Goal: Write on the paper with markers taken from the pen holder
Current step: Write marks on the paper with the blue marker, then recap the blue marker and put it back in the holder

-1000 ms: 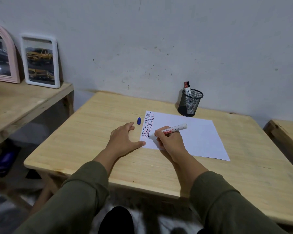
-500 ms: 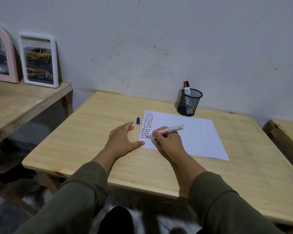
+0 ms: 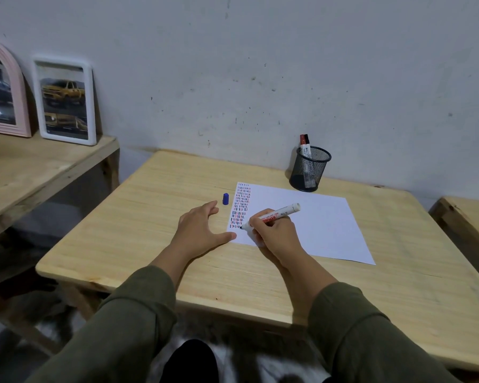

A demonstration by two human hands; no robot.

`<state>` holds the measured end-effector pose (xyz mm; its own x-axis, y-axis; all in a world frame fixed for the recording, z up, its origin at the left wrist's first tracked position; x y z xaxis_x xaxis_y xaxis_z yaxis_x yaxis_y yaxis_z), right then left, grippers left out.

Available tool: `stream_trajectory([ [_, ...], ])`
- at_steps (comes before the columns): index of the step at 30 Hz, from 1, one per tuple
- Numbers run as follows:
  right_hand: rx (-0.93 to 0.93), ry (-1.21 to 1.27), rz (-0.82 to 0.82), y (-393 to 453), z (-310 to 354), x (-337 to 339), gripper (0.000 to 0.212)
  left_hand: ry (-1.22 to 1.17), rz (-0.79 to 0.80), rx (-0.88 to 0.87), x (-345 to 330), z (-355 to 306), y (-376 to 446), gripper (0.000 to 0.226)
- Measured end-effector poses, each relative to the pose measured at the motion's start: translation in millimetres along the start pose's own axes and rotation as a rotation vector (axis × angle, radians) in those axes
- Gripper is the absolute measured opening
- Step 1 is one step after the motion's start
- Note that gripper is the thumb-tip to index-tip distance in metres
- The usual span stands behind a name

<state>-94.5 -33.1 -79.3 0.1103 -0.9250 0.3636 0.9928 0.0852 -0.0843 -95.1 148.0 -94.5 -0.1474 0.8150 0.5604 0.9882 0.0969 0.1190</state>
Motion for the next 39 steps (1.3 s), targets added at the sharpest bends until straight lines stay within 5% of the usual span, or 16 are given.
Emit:
stream_trajectory([
  [7,-0.047,0.151,-0.025,1,-3,3,0.007,-0.011,0.006,0.017,-1,-1,0,0.095],
  [12,-0.077,0.296,-0.023,8,-4,9,0.008,-0.204,-0.134,0.066,9,-2,13,0.065],
  [17,-0.101,0.523,-0.036,17,-6,17,0.008,-0.147,-0.076,0.026,1,-23,32,0.046],
  [23,-0.06,0.518,-0.086,22,4,37,0.01,-0.12,-0.113,0.074,-11,-22,54,0.031],
  [28,-0.027,0.501,-0.092,25,9,51,0.008,-0.348,-0.212,0.089,-15,-36,54,0.023],
  [30,-0.006,0.501,-0.098,25,14,58,0.007,-0.647,-0.249,0.18,-21,-44,52,0.02],
  [33,0.035,0.496,-0.123,24,23,70,0.007,-1.035,-0.182,0.267,-37,-62,51,0.021],
  [39,0.101,0.448,-0.158,21,36,91,0.004,-1.205,-0.056,0.281,-55,-98,43,0.022],
])
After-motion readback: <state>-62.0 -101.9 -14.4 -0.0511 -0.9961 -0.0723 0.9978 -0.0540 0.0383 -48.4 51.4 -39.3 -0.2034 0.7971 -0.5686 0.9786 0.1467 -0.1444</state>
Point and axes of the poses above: each hand's wrist, its own y-axis towards the middle knuckle, its own x-axis out of the back of the hand, z = x × y, the point moved 6 cm from there along y, towards the middle knuckle, and after that the axes turned 13 degrees about -y, right-handed, at the moved point
